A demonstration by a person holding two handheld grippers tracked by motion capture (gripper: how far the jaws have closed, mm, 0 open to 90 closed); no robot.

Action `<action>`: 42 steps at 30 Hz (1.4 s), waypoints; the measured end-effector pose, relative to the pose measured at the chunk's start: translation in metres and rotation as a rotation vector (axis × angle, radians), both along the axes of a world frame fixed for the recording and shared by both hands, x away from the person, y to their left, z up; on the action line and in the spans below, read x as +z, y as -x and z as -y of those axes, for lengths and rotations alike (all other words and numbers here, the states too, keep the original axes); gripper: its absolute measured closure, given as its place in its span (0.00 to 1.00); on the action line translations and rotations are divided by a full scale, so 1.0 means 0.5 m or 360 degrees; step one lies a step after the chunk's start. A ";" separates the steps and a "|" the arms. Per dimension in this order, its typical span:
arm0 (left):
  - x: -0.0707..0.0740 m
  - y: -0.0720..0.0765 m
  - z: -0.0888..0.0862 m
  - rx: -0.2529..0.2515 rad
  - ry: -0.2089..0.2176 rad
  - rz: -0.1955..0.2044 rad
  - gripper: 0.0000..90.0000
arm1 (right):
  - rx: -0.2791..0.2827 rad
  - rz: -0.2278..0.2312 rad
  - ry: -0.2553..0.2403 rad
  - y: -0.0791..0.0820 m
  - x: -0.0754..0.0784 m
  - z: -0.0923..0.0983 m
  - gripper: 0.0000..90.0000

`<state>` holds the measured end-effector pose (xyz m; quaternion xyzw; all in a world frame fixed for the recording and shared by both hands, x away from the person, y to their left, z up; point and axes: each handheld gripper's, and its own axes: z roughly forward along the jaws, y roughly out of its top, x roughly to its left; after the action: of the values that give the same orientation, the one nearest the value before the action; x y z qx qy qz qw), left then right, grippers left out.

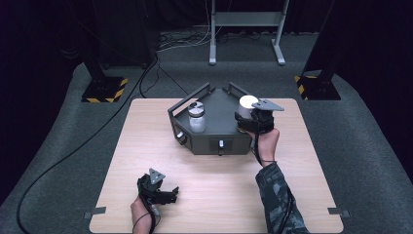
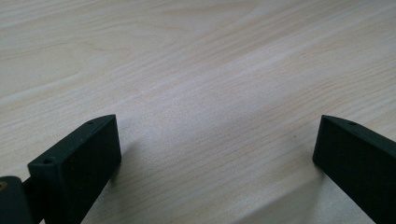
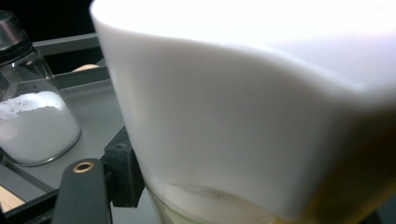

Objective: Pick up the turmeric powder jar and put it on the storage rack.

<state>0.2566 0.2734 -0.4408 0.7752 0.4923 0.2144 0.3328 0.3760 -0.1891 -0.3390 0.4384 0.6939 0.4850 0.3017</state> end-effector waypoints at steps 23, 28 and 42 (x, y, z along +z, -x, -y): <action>0.000 0.000 0.000 0.0001 0.0001 -0.0001 0.01 | 0.0003 0.0035 -0.0007 0.009 -0.012 0.003 0.33; 0.000 0.000 0.000 0.0001 0.0002 0.0000 0.01 | 0.0006 0.0038 -0.0008 0.009 -0.013 0.004 0.33; 0.000 0.000 0.000 0.0001 0.0002 -0.0001 0.01 | -0.0002 0.0016 0.0023 0.008 -0.004 -0.002 0.32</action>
<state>0.2568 0.2735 -0.4409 0.7749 0.4927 0.2141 0.3331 0.3722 -0.1882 -0.3410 0.4343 0.6957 0.4819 0.3085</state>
